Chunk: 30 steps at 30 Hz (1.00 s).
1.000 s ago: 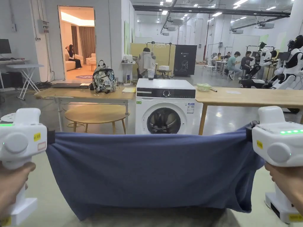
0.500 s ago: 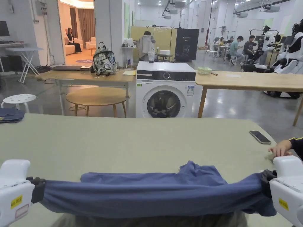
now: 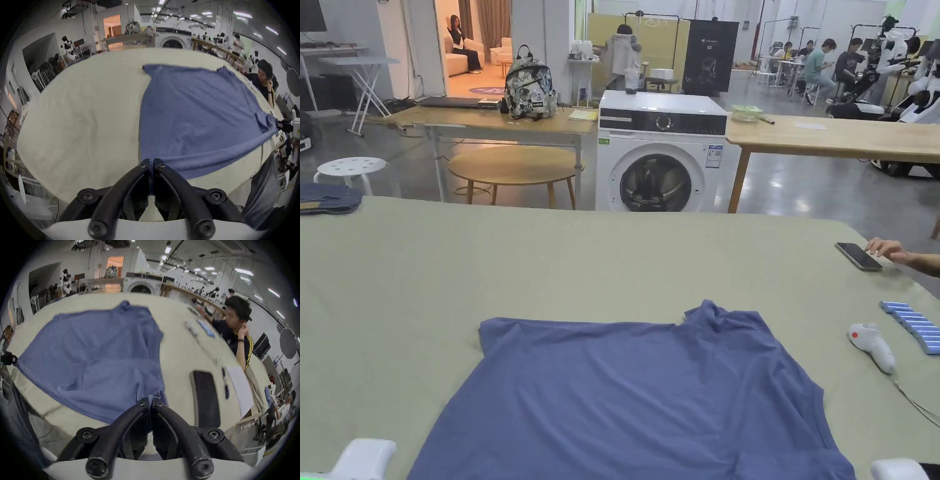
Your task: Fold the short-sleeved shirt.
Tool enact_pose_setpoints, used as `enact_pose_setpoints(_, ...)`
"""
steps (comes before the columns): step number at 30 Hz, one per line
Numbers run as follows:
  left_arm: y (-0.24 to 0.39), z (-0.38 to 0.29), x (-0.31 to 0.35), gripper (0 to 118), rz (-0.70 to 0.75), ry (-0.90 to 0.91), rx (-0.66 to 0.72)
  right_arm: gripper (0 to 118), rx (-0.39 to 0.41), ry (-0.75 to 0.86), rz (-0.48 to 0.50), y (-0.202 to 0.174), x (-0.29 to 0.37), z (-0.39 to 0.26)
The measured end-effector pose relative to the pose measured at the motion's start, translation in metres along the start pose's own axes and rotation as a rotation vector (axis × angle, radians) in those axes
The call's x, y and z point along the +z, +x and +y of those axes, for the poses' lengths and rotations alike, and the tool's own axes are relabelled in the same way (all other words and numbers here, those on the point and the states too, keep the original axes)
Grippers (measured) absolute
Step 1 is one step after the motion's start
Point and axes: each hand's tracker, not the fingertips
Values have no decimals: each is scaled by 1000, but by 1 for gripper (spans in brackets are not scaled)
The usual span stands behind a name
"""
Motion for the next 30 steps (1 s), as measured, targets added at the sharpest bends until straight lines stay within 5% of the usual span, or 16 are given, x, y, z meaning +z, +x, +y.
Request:
enact_pose_setpoints(10, 0, -4, -23, 1, 18, -45, -12, 13, 9, -71, -11, -8, -28, -10)
enact_pose_setpoints(11, 1, -4, -20, 4, 16, -44, -12, 23, 18, -77, -16, -8, -24, -7)
enact_pose_setpoints(13, 0, 2, -11, 20, 6, -26, -3, 70, 19, -77, -63, -7, -15, 2)
enact_pose_setpoints(14, -1, 6, -6, 32, 9, -6, 10, 79, 1, -59, -67, -5, -8, 7)
enact_pose_setpoints(16, -1, 15, 7, 58, -8, 59, 42, 80, -39, 21, -38, -4, 6, 19)
enact_pose_setpoints(27, 24, 77, 60, 62, -14, 566, 36, 78, -234, 605, 39, -50, 49, 77)
enact_pose_setpoints(30, 40, 80, 70, 57, 34, 690, 20, 41, -239, 751, 18, -74, 58, 83)
